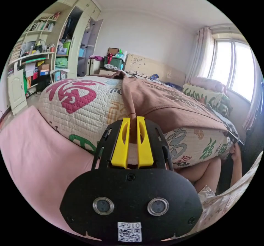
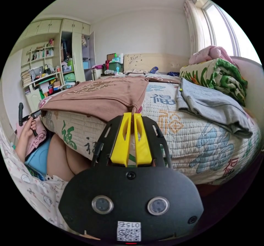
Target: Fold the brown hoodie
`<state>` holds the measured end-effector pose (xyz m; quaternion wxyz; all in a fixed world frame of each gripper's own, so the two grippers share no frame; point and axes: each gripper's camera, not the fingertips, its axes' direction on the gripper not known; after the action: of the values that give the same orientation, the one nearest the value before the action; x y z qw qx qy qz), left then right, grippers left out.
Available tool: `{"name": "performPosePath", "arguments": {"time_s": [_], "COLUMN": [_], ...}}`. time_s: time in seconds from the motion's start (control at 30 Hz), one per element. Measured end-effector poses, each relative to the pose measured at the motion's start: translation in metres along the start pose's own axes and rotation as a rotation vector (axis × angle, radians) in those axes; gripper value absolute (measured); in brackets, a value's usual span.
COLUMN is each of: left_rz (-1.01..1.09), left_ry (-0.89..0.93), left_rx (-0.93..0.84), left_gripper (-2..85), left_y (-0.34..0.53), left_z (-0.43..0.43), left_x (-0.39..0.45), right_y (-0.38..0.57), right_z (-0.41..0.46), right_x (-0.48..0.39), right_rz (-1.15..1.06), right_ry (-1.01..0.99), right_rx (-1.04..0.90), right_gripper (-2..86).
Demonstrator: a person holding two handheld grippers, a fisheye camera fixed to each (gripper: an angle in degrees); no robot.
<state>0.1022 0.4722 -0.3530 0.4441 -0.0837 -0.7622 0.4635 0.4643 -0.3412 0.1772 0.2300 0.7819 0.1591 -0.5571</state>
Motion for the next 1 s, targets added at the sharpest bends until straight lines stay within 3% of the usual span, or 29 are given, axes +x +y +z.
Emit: {"name": "performPosePath", "arguments": {"time_s": [0.2,0.37,0.6,0.8,0.9,1.0], "left_rz": [0.060,-0.063,-0.076,-0.125,-0.076,0.114], "left_ry": [-0.047,0.045,0.056,0.102,0.071,0.052], "left_rx": [0.002,0.037,0.034,-0.014,0.064,0.193], "left_gripper": [2.1,2.1,3.3,4.8,3.3,1.9], "left_y": [0.001,-0.002,-0.034,-0.096,-0.145,-0.216], "left_z": [-0.024,-0.038,-0.057,-0.088,-0.117,-0.148], "left_x": [-0.070,-0.161,-0.258,-0.358,-0.394,-0.397], "right_y": [-0.016,-0.031,-0.052,-0.080,-0.100,-0.121], "right_z": [-0.018,-0.034,-0.085,-0.152,-0.189,-0.235], "right_x": [-0.018,-0.040,-0.064,-0.071,-0.073,-0.063], "right_rz": [-0.085,-0.059,-0.068,-0.036,-0.036,-0.062], "right_ry": [0.016,0.056,0.069,0.014,-0.024,-0.095], "right_rx": [-0.083,-0.117,-0.107,-0.089,-0.092,-0.090], "right_gripper": [0.1,0.2,0.3,0.7,1.5,3.9]}}
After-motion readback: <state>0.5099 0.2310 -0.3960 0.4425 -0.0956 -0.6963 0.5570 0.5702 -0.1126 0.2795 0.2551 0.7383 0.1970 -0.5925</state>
